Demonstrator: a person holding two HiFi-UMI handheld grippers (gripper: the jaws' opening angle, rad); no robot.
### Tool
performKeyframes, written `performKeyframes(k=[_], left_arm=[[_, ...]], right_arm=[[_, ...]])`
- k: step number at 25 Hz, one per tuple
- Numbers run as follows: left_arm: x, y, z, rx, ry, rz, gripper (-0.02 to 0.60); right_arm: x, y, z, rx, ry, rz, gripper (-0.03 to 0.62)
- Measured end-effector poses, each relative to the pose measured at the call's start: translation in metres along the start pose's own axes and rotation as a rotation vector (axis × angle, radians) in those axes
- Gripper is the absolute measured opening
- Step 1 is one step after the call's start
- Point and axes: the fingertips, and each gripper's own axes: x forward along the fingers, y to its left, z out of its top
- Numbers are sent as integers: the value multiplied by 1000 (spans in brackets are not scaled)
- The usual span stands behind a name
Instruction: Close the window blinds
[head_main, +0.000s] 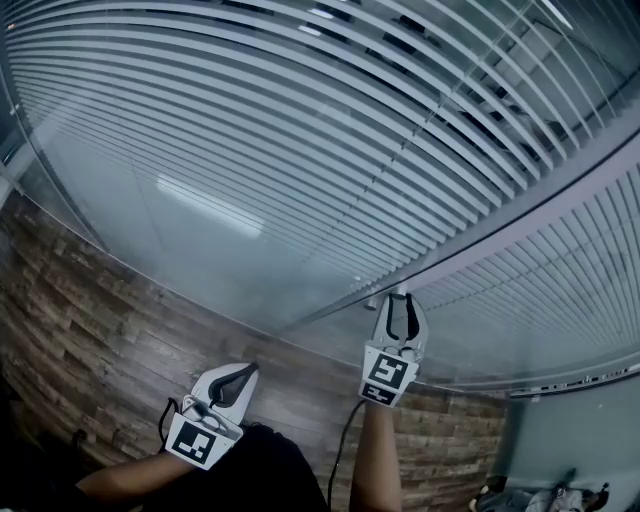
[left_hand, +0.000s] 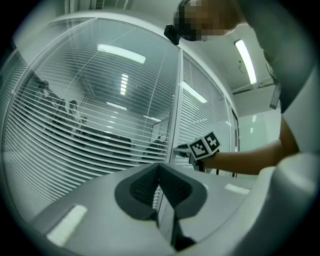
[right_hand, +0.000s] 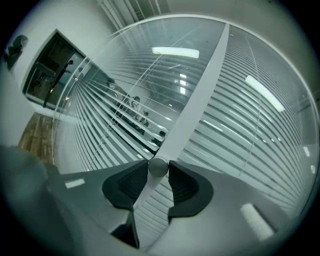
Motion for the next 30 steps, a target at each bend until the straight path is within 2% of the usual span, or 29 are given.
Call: performKeyframes(k=[5,9,18,25,28,30], left_arm=[[-3,23,-18,-42,40,5,-2],[3,33,-22,-54,52,-4,-2],[-13,34,-13,-72,45,17,-2],[-6,22,-19,-59,65,42,-2],[14,23,-25,-62,85,34,-2],[23,19,-26,-58,96,24,-2]], right_arm=[[13,1,-14,263,28,5,147],[24,-5,-28,405,51,-2,147],[9,-11,-11,460,25,4,132],[1,-13,-12,482,-13,74,134],[12,-11,-15,528,-19,109,137],[15,-6,-17,521,-24,114,137]])
